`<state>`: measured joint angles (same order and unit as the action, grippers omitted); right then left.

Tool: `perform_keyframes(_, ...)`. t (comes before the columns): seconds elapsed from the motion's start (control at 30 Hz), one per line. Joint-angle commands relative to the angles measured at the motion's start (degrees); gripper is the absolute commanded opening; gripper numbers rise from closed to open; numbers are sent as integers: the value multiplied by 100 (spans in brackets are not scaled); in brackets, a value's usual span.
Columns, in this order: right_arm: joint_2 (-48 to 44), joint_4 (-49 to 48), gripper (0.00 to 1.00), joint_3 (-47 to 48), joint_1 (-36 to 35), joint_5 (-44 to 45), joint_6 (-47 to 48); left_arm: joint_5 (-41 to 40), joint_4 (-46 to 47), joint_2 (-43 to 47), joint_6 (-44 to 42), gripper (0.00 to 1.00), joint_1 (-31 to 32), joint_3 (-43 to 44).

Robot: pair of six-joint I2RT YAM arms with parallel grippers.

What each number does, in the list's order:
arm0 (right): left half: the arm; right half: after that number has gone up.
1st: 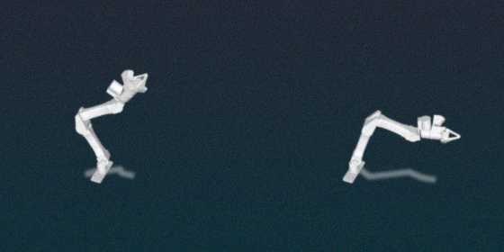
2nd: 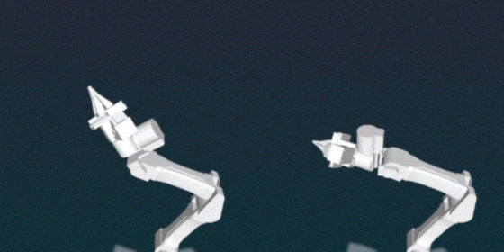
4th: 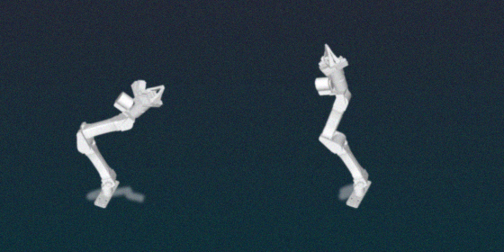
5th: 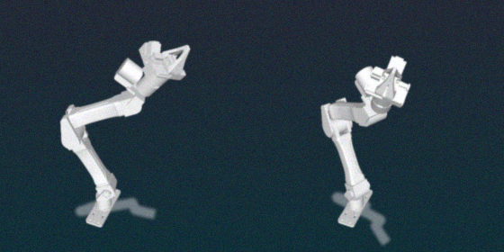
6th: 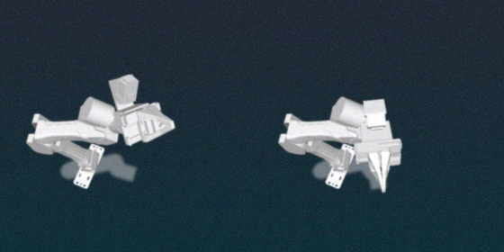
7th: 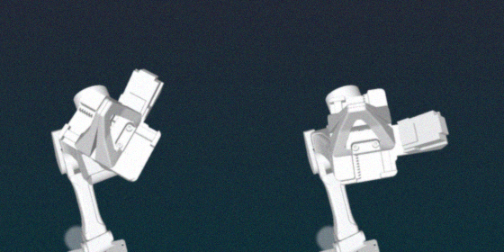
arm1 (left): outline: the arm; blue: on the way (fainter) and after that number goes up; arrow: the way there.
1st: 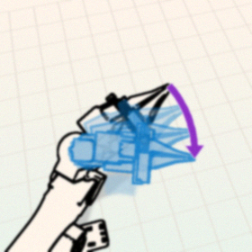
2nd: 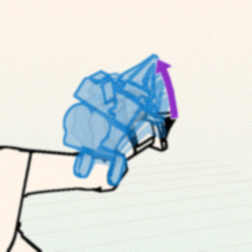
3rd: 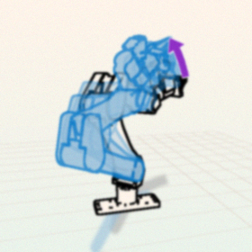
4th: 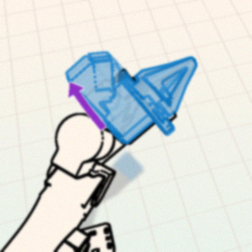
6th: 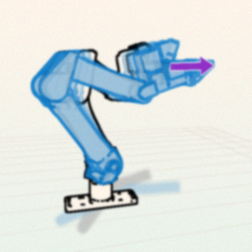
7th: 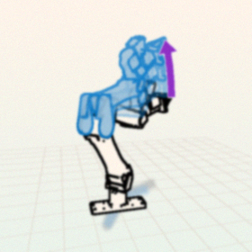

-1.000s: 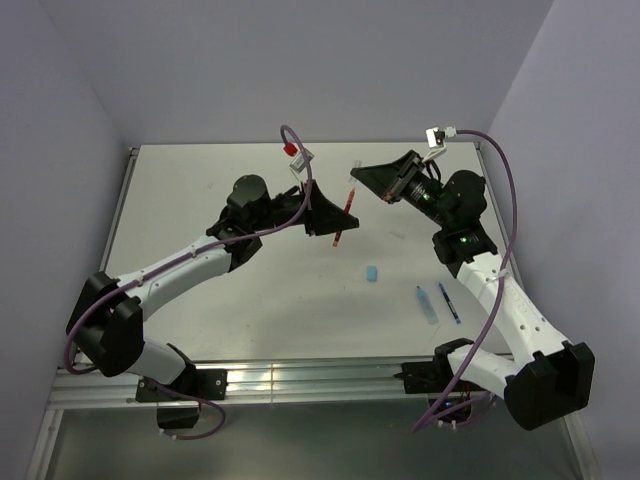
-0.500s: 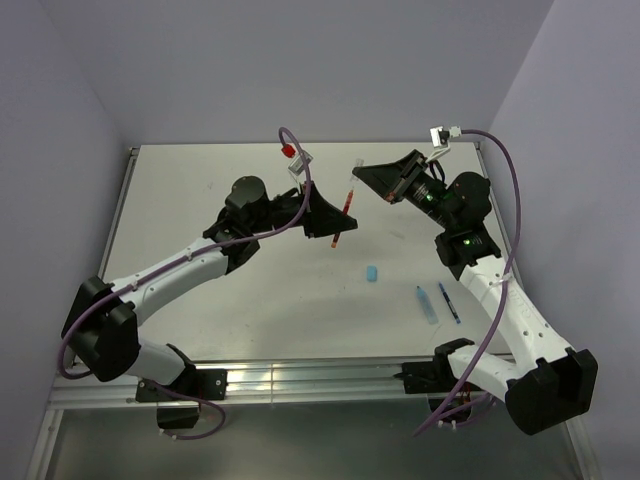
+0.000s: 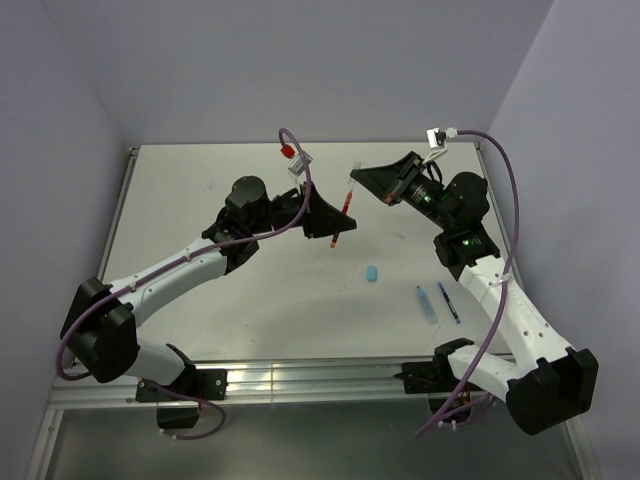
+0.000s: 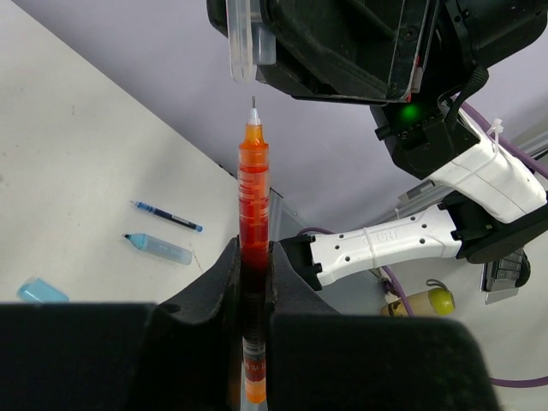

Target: Insert the pens into the pen caps

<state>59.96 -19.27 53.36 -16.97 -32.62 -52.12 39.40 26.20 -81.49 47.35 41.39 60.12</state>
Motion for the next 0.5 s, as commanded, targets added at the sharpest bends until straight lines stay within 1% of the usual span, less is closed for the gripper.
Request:
perform_keyframes(0.0,-116,19,0,271,-113,28,184,-37,96,134,-165,0,19,158)
perform_keyframes(0.47,-204,213,0,245,-184,186,378,-81,52,178,-200,0,10,141)
